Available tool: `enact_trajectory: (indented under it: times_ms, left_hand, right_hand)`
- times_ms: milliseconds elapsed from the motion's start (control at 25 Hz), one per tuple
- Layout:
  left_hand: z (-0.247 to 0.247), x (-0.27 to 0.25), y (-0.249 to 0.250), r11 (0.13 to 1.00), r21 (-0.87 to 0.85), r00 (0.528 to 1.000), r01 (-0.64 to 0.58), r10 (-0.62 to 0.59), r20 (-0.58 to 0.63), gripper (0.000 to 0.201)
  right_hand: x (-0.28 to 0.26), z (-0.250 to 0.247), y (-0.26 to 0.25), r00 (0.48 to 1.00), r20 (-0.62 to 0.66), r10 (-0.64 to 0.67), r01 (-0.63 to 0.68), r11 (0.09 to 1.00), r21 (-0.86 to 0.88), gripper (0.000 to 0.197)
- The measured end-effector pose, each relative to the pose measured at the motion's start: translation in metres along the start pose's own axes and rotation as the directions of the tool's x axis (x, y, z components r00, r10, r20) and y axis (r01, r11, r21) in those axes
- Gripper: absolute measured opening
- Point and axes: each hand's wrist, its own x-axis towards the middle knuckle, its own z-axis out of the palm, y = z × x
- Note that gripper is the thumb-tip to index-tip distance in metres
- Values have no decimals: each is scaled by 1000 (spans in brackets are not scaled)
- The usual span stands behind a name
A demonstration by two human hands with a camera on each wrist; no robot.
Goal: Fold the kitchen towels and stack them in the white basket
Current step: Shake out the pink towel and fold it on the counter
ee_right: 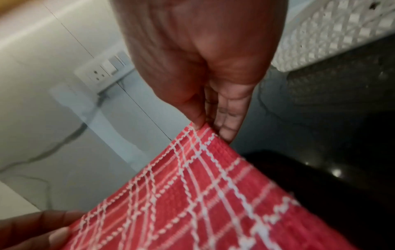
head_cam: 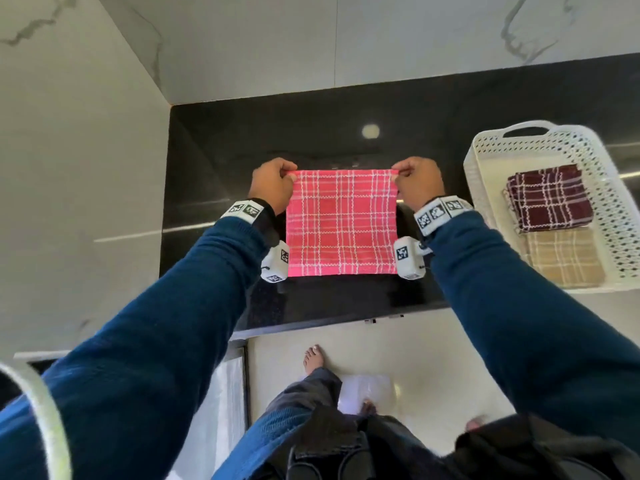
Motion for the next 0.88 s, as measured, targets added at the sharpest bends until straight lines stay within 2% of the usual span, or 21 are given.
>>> enact_trajectory:
  times_ms: [160, 280, 480, 560, 600, 640, 720, 760, 800, 880]
  left_hand:
    - [26, 23, -16, 991, 130, 1000, 6, -8, 14, 25]
    - [29, 25, -14, 988, 156, 1000, -3, 5, -14, 31]
    - [27, 22, -10, 978, 210, 1000, 8, -11, 13, 32]
    - [25, 15, -3, 952, 304, 1000, -22, 26, -10, 39]
    - [26, 9, 3, 921, 379, 994, -95, 110, -18, 42]
    - [29, 2, 10, 872, 446, 974, -205, 225, 9, 43]
    - [42, -14, 15, 742, 496, 892, -451, 395, 219, 43]
    - [49, -20, 12, 696, 492, 851, -523, 391, 350, 48]
    - [54, -23, 5, 670, 500, 825, -549, 336, 455, 55]
    - [53, -23, -14, 640, 561, 825, -525, 221, 520, 66]
  right_hand:
    - [22, 28, 4, 996, -33, 80, -83, 988, -128, 22]
    - [29, 34, 3, 995, -55, 81, -88, 984, -155, 24]
    - [26, 32, -2, 993, -57, 105, -115, 973, -201, 25]
    - [17, 31, -11, 996, -80, 50, -73, 945, -318, 34]
    - [10, 34, -15, 997, -73, -22, -8, 923, -385, 37]
    - [-1, 40, -20, 995, -28, -97, 75, 897, -436, 41]
    - [-25, 62, -22, 963, 215, -165, 259, 791, -554, 57]
    - [-34, 74, -17, 928, 352, -123, 326, 722, -610, 67]
    - [-39, 82, -10, 897, 439, -56, 358, 675, -645, 74]
    - [-35, 77, 5, 875, 482, 57, 324, 669, -669, 83]
